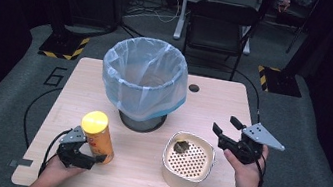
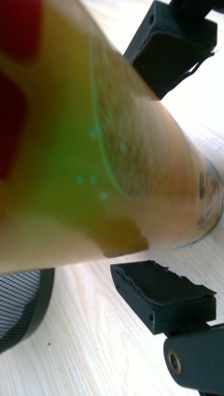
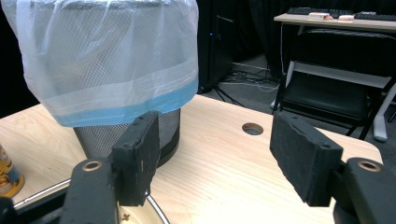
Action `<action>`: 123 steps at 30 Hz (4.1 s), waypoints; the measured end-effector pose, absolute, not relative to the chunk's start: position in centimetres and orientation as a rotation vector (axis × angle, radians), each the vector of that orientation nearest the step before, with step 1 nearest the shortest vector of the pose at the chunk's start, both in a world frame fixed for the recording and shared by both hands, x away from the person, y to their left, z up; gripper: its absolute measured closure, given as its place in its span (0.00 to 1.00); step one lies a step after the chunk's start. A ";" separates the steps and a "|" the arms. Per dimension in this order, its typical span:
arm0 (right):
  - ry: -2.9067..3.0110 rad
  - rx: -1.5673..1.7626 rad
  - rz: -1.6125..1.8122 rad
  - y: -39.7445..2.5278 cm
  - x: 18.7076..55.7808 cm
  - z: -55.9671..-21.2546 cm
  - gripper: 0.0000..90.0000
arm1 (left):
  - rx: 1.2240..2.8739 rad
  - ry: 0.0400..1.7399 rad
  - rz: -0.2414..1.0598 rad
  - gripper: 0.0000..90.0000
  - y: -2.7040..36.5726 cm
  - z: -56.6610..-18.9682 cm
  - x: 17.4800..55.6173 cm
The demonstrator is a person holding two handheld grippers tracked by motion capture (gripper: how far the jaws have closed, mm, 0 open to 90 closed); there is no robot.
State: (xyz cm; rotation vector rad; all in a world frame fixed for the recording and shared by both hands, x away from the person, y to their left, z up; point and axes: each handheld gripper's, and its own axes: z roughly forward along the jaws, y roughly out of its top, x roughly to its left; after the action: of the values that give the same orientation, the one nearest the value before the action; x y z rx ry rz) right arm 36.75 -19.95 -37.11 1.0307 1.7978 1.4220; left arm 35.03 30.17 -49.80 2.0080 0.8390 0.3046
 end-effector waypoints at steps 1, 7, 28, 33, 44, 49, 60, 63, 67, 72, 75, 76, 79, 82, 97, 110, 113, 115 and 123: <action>1.794 1.033 1.423 -20.0 36.7 -37.1 0.37 | 2.008 0.839 0.305 0.15 30.2 -49.8 35.0; 1.785 1.037 1.432 -20.1 36.7 -37.1 0.37 | 2.035 0.833 0.321 0.16 29.9 -50.3 35.2; 1.780 1.057 1.436 -20.3 36.9 -37.4 0.37 | 2.105 0.830 0.360 0.27 29.2 -50.7 35.4; 1.779 1.061 1.431 -20.3 36.9 -37.5 0.37 | 2.113 0.824 0.385 0.27 29.2 -50.7 35.3; 1.778 1.073 1.435 -20.5 37.1 -37.9 0.37 | 2.093 0.827 0.357 0.27 29.5 -49.8 35.1; 1.781 1.078 1.422 -20.7 37.1 -38.0 0.37 | 2.080 0.823 0.330 0.27 29.8 -49.0 35.0; 1.780 1.088 1.417 -20.9 37.0 -38.1 0.37 | 2.042 0.862 0.310 0.27 30.7 -46.4 35.1; 1.781 1.089 1.413 -21.0 37.0 -38.1 0.37 | 2.039 0.861 0.313 0.27 30.8 -46.0 35.1; 1.782 1.095 1.417 -20.9 37.2 -38.2 0.37 | 2.044 0.869 0.323 0.27 31.0 -45.1 35.2; 1.793 1.095 1.412 -20.8 37.2 -38.4 0.37 | 2.030 0.871 0.338 0.27 31.0 -44.0 35.3; 1.796 1.094 1.411 -20.8 37.2 -38.5 0.37 | 2.041 0.872 0.346 0.27 30.9 -43.1 35.5; 1.796 1.094 1.411 -20.8 37.2 -38.5 0.37 | 2.041 0.872 0.346 0.27 30.9 -43.1 35.5; 1.803 1.098 1.408 -20.8 37.3 -38.7 0.37 | 2.049 0.875 0.344 0.27 30.8 -42.1 35.7; 1.807 1.098 1.405 -20.7 37.4 -38.8 0.37 | 2.048 0.879 0.348 0.27 30.7 -41.4 35.8; 1.805 1.102 1.403 -20.8 37.3 -38.8 0.37 | 2.060 0.827 0.337 0.27 29.9 -34.9 35.8; 1.805 1.108 1.405 -20.9 37.3 -38.9 0.37 | 2.070 0.826 0.319 0.27 28.8 -31.3 36.6; 1.804 1.115 1.402 -21.0 37.4 -39.0 0.37 | 2.080 0.830 0.334 0.27 28.6 -30.0 36.6; 1.805 1.111 1.403 -21.0 37.4 -39.0 0.37 | 2.072 0.828 0.337 0.27 28.6 -29.1 36.7; 1.798 1.117 1.405 -21.1 37.4 -39.0 0.37 | 2.065 0.826 0.350 0.27 28.1 -25.5 37.2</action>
State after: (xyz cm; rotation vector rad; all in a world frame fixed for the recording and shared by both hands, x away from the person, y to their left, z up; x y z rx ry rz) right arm 37.36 -21.11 -38.98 1.1167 1.7979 1.4054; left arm 37.15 28.10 -25.53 2.0654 0.8264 0.3505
